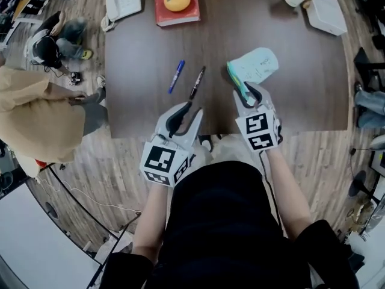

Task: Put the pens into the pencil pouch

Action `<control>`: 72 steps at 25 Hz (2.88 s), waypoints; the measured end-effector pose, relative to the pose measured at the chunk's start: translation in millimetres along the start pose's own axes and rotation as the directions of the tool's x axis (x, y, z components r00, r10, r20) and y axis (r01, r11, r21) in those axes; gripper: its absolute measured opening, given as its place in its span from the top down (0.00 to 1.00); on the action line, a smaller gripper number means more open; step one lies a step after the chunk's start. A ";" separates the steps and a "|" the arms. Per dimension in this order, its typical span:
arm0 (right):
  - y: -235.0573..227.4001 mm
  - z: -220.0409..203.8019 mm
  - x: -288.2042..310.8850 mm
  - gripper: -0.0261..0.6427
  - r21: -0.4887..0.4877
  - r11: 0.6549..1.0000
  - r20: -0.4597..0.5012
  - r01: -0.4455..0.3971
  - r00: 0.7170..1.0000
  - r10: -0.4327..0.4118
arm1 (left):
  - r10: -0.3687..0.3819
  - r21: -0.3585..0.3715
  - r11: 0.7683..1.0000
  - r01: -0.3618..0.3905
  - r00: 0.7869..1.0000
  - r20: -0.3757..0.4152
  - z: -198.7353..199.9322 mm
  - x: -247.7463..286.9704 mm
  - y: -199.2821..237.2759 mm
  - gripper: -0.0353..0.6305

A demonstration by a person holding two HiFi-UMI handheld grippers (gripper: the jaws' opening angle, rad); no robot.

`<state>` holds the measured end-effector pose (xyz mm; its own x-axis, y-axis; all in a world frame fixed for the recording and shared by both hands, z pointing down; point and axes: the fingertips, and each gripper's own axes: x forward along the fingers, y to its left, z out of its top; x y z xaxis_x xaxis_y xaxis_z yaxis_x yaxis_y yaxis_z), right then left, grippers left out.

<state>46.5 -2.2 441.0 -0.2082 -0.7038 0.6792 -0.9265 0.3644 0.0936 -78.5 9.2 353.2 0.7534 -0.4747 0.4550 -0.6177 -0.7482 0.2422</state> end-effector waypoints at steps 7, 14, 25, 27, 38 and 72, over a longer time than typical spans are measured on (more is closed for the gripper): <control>-12.8 -12.4 31.5 0.79 -0.027 0.999 -0.036 -0.039 0.999 0.038 | 0.065 -0.043 0.997 -0.066 0.997 -0.031 -7.1 20.8 5.3 0.79; -17.9 -27.8 56.4 0.79 -0.071 0.995 -0.072 -0.063 0.996 0.058 | 0.140 -0.077 0.987 -0.143 0.989 -0.049 -16.8 28.6 11.5 0.80; -18.1 -51.7 79.3 0.78 -0.177 0.983 -0.113 -0.046 0.993 0.026 | 0.200 -0.065 0.977 -0.206 0.977 -0.078 -32.8 40.5 16.9 0.80; -17.8 -54.6 80.9 0.78 -0.186 0.982 -0.124 -0.033 0.992 0.010 | 0.204 -0.068 0.976 -0.209 0.976 -0.080 -35.7 40.5 18.1 0.80; -25.7 -65.6 89.6 0.78 -0.243 0.969 -0.154 0.040 0.985 -0.079 | 0.205 -0.034 0.977 -0.209 0.973 -0.102 -48.2 47.4 24.4 0.80; -51.4 -42.9 71.5 0.91 -0.002 1.000 -0.107 0.002 0.994 -0.002 | 0.178 -0.044 0.982 -0.186 0.974 -0.140 -63.0 61.2 34.4 0.80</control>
<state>92.6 -45.0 516.0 -0.1713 -0.6350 0.7533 -0.9263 0.3642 0.0963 -67.9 -16.4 443.4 0.5924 -0.5307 0.6062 -0.7562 -0.6259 0.1910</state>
